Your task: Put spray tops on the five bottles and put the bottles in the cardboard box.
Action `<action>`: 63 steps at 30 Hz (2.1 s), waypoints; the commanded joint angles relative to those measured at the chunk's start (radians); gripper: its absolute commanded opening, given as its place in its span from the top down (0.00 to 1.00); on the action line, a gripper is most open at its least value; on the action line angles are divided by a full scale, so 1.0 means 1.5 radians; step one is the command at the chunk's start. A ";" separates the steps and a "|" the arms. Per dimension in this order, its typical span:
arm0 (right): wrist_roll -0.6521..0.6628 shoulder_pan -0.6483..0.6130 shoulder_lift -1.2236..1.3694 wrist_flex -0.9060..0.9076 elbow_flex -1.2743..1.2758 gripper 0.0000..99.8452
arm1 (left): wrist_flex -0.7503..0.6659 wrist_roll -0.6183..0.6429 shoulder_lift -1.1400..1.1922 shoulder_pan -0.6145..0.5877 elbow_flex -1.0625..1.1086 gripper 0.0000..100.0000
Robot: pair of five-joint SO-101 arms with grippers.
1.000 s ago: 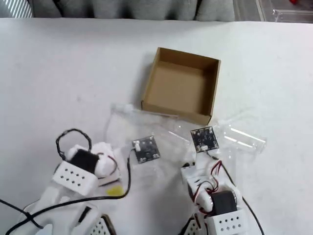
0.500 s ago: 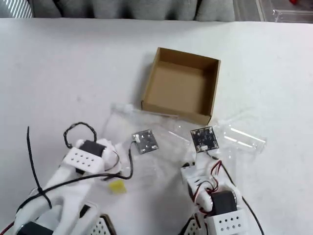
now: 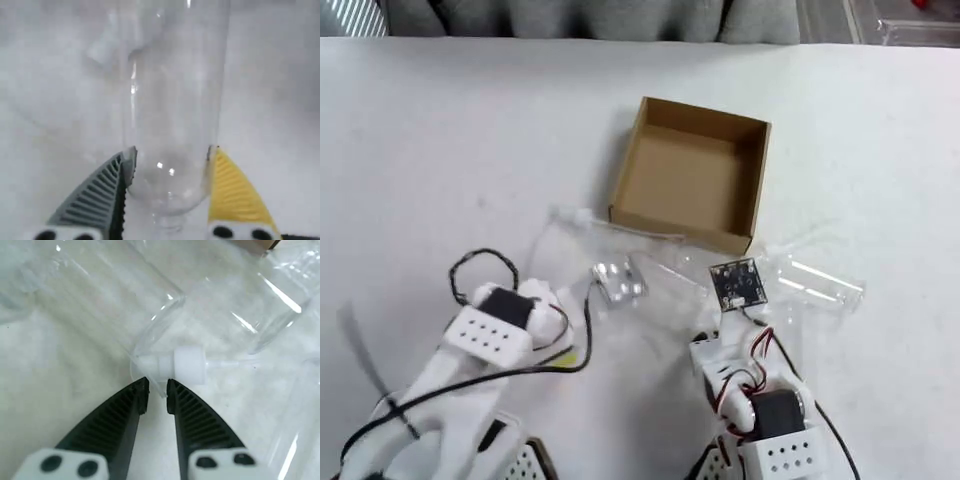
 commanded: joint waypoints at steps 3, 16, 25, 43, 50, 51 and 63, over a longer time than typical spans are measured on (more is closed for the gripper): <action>0.006 0.003 0.001 0.004 0.006 0.96 | 0.109 0.175 -0.154 -0.051 -0.100 0.95; 0.006 0.002 0.001 0.004 0.006 0.96 | 0.037 0.421 -0.197 -0.503 -0.091 0.95; 0.006 0.003 0.001 0.004 0.006 0.96 | 0.010 0.480 0.133 -0.523 -0.169 0.95; 0.006 0.003 0.001 0.004 0.006 0.96 | 0.086 0.415 0.224 -0.522 -0.230 0.62; 0.006 0.003 0.001 0.004 0.006 0.96 | 0.172 0.276 0.051 -0.520 -0.230 0.62; 0.006 0.003 0.001 0.004 0.006 0.96 | 0.173 0.233 0.028 -0.523 -0.230 0.62; 0.006 0.003 0.001 0.004 0.006 0.96 | 0.179 -0.487 -0.047 -0.539 -0.266 0.82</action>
